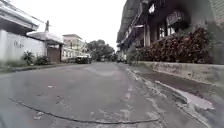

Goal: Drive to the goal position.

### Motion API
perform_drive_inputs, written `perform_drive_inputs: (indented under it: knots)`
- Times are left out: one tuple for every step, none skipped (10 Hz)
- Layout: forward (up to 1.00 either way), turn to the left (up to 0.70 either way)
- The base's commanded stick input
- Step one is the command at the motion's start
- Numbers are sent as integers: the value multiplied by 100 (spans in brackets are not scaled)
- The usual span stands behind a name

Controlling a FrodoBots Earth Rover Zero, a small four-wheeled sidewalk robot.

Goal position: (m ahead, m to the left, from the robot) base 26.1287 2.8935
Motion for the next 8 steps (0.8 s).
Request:
perform_drive_inputs:
  knots:
    - [100,2]
    - [100,0]
    - [100,0]
    - [100,0]
    - [100,0]
    - [100,0]
    - [100,0]
    - [100,0]
